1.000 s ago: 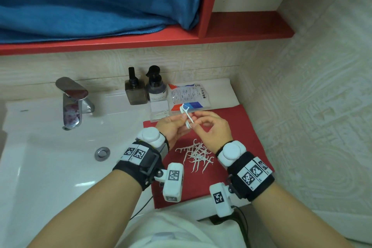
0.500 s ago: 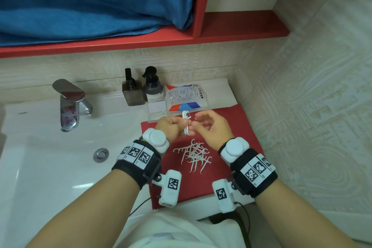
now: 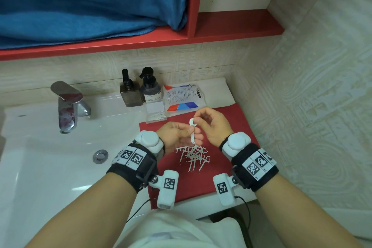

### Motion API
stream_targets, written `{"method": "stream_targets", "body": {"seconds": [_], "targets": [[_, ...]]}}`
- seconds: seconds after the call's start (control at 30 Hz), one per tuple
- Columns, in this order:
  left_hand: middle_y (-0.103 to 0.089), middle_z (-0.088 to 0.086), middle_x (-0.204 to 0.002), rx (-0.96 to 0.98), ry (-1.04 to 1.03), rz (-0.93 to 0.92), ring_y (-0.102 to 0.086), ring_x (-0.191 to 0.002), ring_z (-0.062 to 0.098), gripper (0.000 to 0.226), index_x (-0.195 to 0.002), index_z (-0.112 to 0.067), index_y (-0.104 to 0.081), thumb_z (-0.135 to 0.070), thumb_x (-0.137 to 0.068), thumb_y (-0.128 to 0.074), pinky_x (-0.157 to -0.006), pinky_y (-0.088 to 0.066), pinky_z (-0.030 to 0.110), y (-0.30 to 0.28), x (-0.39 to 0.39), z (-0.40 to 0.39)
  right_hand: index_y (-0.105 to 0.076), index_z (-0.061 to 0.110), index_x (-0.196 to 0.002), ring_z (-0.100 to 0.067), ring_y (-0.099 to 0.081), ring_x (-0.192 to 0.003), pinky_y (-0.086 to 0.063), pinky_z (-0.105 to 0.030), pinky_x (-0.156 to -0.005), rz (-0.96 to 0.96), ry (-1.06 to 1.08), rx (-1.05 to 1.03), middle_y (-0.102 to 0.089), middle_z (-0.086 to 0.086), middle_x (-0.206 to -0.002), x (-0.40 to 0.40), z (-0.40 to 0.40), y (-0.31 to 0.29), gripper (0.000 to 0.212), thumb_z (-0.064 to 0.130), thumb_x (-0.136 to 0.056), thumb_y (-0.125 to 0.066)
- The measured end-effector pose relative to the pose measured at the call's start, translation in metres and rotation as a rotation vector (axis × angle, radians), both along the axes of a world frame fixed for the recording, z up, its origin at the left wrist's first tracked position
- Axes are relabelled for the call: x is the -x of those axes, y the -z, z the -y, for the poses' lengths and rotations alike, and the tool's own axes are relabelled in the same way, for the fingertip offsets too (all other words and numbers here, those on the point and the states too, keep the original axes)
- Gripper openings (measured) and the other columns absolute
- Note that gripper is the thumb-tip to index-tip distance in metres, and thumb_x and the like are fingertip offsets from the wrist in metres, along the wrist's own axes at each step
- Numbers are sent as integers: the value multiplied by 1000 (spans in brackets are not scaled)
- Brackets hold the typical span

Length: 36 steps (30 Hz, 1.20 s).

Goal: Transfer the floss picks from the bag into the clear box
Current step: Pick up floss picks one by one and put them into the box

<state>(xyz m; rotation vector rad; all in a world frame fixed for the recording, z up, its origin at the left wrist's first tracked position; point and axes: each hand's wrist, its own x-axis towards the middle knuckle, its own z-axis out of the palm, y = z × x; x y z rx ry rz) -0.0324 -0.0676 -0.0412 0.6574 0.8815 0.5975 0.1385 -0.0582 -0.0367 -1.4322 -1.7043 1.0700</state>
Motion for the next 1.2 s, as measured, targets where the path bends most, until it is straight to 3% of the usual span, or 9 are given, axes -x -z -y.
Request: {"method": "stream_targets", "body": {"seconds": [0.13, 0.37, 0.57, 0.7, 0.77, 0.83, 0.97, 1.07, 1.2], "targets": [[-73, 17, -83, 2, -23, -8, -73, -76, 25, 17, -96, 4, -66, -4, -93, -52, -77, -59, 33, -4, 2, -1, -69, 19, -89, -14, -70, -83, -57, -32, -82, -54, 37, 0, -73, 4, -85, 2, -1, -5, 8, 11, -87, -69], [-74, 10, -78, -229, -50, -296, -71, -70, 20, 13, -83, -8, -74, -7, -90, -62, -78, -58, 34, 4, 9, -2, -77, 19, -95, -9, -73, -82, -57, -25, -80, -14, 27, 50, -76, 4, -85, 6, -1, -6, 20, 20, -76, -82], [-74, 7, -77, -257, 31, -398, -71, -70, 18, 11, -86, -6, -73, -9, -90, -63, -75, -59, 30, 6, 16, -1, -78, 14, -95, -2, -72, -77, -53, -12, -71, 2, 14, 70, -76, 5, -83, 13, 2, -8, 17, 15, -79, -80], [-72, 6, -72, -224, -30, -474, -69, -60, 13, 12, -85, -4, -72, -6, -91, -61, -66, -58, 23, 8, 15, 1, -73, 16, -110, -1, -71, -85, -54, -16, -81, 54, -33, 56, -76, 4, -95, 12, 2, -3, 22, 14, -88, -70], [-71, 7, -69, -186, -69, -495, -67, -55, 11, 12, -88, 2, -70, -4, -91, -60, -60, -56, 19, 7, 13, 0, -71, 20, -113, -4, -71, -85, -56, -23, -85, 172, -28, 40, -75, 5, -99, 8, 2, 4, 25, 13, -89, -67], [-71, 6, -68, -167, -90, -517, -67, -54, 11, 13, -86, 1, -70, -4, -91, -60, -58, -55, 18, 7, 13, 0, -71, 22, -109, -5, -67, -84, -56, -29, -86, 414, -99, 64, -74, 6, -100, 3, 2, 10, 24, 17, -86, -70], [-70, 6, -68, -168, -122, -550, -65, -52, 10, 17, -80, -4, -70, -5, -92, -58, -53, -51, 15, 9, 11, 5, -71, 22, -108, -11, -59, -87, -45, -23, -76, 707, -338, 156, -69, 1, -104, 7, 14, 21, 36, 39, -78, -78], [-70, 7, -70, -159, -131, -565, -65, -53, 10, 18, -79, -6, -70, -6, -92, -58, -54, -50, 16, 12, 8, 7, -71, 22, -111, -17, -58, -99, -37, -21, -77, 755, -362, 124, -64, -1, -107, 9, 21, 32, 37, 40, -79, -76], [-70, 7, -71, -150, -112, -553, -66, -52, 9, 15, -89, 0, -70, -7, -93, -58, -56, -51, 18, 11, 7, 5, -70, 26, -104, -10, -58, -78, -41, -22, -69, 713, -288, 175, -67, 6, -92, 5, 24, 41, 31, 39, -77, -77]]}}
